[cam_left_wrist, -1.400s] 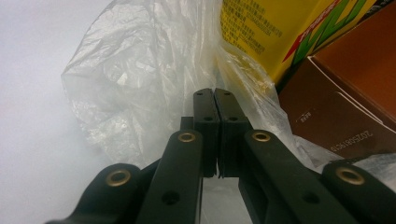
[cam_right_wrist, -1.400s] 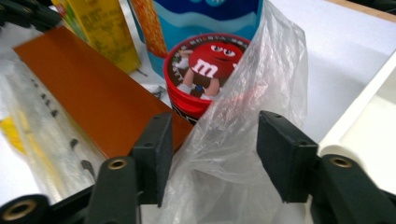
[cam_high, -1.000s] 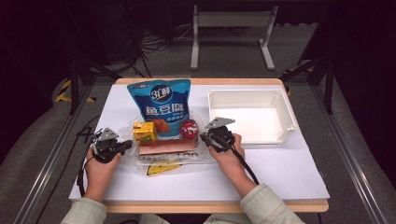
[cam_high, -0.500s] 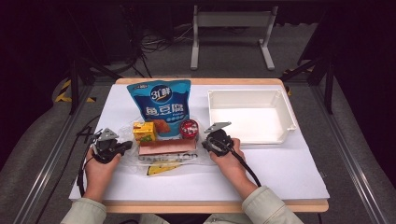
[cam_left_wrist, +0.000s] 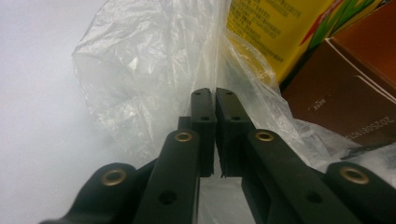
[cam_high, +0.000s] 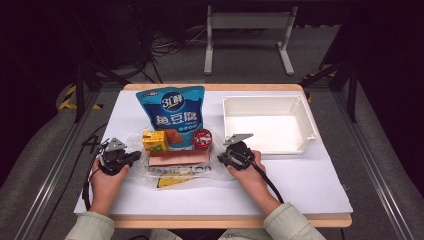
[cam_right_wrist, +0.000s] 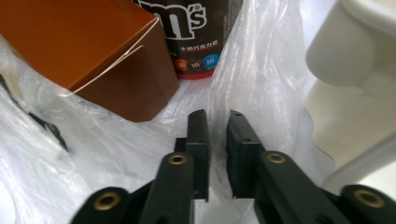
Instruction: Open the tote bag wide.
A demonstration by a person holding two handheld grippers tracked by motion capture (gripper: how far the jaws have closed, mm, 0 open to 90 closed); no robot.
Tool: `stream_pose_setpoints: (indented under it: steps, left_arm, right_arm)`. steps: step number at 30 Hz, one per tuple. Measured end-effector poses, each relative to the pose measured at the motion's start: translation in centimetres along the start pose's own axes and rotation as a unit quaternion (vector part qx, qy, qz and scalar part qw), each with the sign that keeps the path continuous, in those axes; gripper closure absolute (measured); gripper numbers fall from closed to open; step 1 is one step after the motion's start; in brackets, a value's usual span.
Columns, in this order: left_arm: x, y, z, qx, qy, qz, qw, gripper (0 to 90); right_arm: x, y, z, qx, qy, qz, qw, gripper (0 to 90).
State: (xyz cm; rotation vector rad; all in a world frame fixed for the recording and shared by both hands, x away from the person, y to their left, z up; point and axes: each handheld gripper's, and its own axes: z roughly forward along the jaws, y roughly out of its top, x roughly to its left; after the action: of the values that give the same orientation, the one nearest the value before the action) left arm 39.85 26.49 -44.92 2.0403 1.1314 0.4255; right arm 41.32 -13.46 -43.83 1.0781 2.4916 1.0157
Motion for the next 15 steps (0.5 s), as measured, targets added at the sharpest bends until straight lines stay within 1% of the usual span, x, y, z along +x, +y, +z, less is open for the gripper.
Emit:
stream_pose_setpoints:
  steps: [2, 3, 4, 6, 7, 8, 9, 10, 13, 14, 15]
  left_arm:
    - [0.0, -0.2, -0.3, -0.010, -0.006, -0.002, 0.9999, 81.4]
    - [0.1, -0.2, -0.5, -0.016, -0.011, -0.002, 0.9998, 79.7]
    - [0.1, -0.4, -0.7, -0.024, -0.015, -0.006, 0.9996, 76.9]
    - [0.0, -0.5, -1.3, -0.032, -0.022, -0.005, 0.9992, 71.4]
    - [0.0, -0.5, -1.3, -0.032, -0.022, -0.005, 0.9992, 69.5]
    - [0.0, -0.6, -1.5, -0.039, -0.025, -0.004, 0.9989, 69.5]
    - [-0.1, -0.6, -1.6, -0.042, -0.026, -0.002, 0.9988, 67.4]
    - [-0.1, -0.6, -1.8, -0.043, -0.027, -0.002, 0.9987, 66.5]
    - [-0.3, -0.6, -1.9, -0.046, -0.030, 0.000, 0.9985, 65.7]
    - [-0.4, -0.6, -1.9, -0.045, -0.030, 0.005, 0.9985, 65.5]
    - [-0.5, -0.6, -1.9, -0.045, -0.033, 0.004, 0.9985, 65.4]
  right_arm:
    - [0.1, 0.1, 0.0, 0.002, 0.003, -0.005, 1.0000, 73.8]
    - [0.1, 0.1, 0.0, 0.003, 0.003, -0.007, 1.0000, 70.3]
    - [0.2, 0.2, 0.0, -0.001, 0.002, -0.008, 1.0000, 66.3]
    - [0.4, 0.3, -0.5, -0.006, -0.002, -0.016, 0.9998, 61.6]
    - [0.4, 0.3, -0.5, -0.006, -0.002, -0.016, 0.9998, 61.6]
    - [0.5, 0.4, -0.7, -0.010, -0.004, -0.019, 0.9998, 58.7]
    - [0.6, 0.5, -1.1, -0.020, -0.006, -0.028, 0.9994, 54.4]
    - [0.8, 0.6, -1.3, -0.024, -0.007, -0.031, 0.9992, 51.7]
    - [1.1, 0.9, -2.2, -0.053, -0.009, -0.050, 0.9973, 45.1]
    - [1.2, 1.0, -2.6, -0.063, -0.006, -0.050, 0.9967, 43.6]
    - [1.2, 1.2, -2.9, -0.072, -0.004, -0.050, 0.9962, 42.0]
